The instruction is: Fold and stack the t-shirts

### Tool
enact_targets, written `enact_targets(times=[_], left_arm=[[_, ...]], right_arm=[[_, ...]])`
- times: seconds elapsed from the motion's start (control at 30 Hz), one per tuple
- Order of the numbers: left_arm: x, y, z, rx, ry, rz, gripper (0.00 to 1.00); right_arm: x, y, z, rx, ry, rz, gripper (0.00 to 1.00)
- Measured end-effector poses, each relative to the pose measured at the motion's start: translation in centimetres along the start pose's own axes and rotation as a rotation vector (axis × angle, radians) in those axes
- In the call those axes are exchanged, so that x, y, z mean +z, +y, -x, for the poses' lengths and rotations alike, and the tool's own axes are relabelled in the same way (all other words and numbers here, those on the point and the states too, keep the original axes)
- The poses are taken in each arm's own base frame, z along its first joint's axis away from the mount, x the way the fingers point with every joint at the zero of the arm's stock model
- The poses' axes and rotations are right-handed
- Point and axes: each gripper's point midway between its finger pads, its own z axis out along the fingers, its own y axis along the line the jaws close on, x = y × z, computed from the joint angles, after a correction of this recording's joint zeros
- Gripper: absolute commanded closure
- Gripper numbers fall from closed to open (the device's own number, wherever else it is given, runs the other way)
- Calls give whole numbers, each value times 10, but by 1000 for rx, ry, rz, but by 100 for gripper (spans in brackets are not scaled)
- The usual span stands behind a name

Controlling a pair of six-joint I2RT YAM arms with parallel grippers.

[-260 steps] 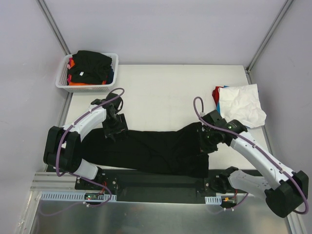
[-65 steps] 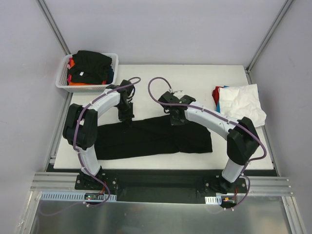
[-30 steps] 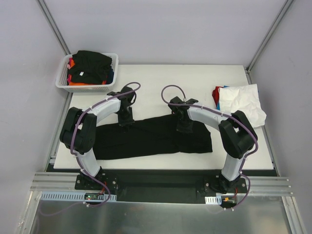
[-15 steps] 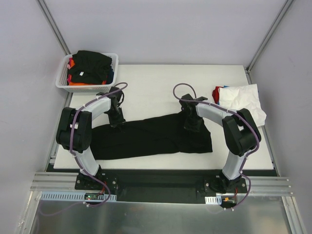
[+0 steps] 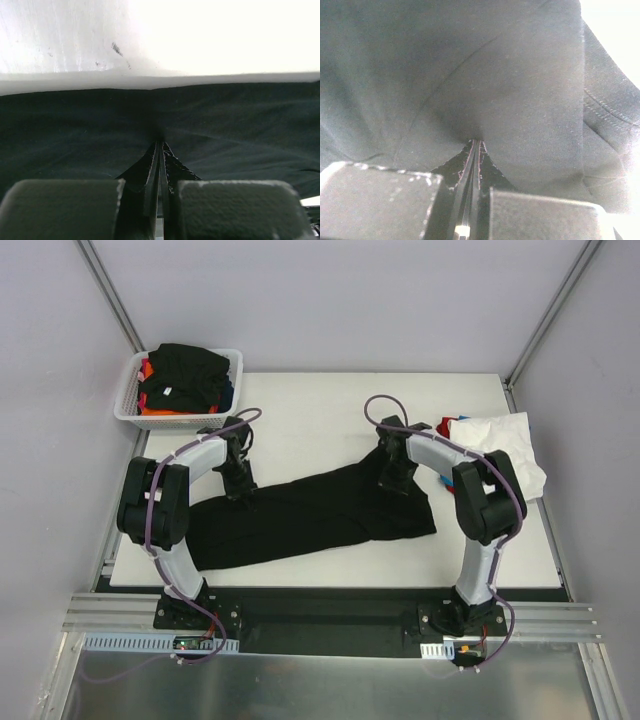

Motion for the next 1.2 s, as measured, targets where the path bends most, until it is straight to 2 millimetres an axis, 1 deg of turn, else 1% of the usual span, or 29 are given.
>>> enact_targets(times=[0.13, 0.37, 0.43, 0.57, 0.67, 0.83, 0.93, 1.1, 1.2], left_arm=[[0, 2, -5, -4, 6, 0, 100], [0, 10, -22, -19, 24, 7, 100], [1, 12, -26, -29, 30, 9, 100], [3, 10, -36, -45, 48, 6, 100], [4, -1, -47, -23, 60, 2, 100], [7, -26, -71, 64, 84, -3, 100], [9, -35, -82, 100, 96, -1, 100], [12, -46, -90, 131, 116, -1, 100], [13, -56, -98, 157, 121, -6, 100]], right_arm=[[3, 11, 18, -2, 3, 19, 99], [7, 42, 59, -16, -1, 87, 99], [9, 51, 73, -19, -2, 114, 99], [11, 71, 92, -36, 6, 175, 99], [12, 85, 104, -50, 3, 221, 99], [13, 99, 113, -73, 17, 285, 99], [13, 107, 117, -83, 33, 327, 99], [14, 118, 121, -108, 48, 385, 99], [14, 118, 123, -129, 46, 400, 99]])
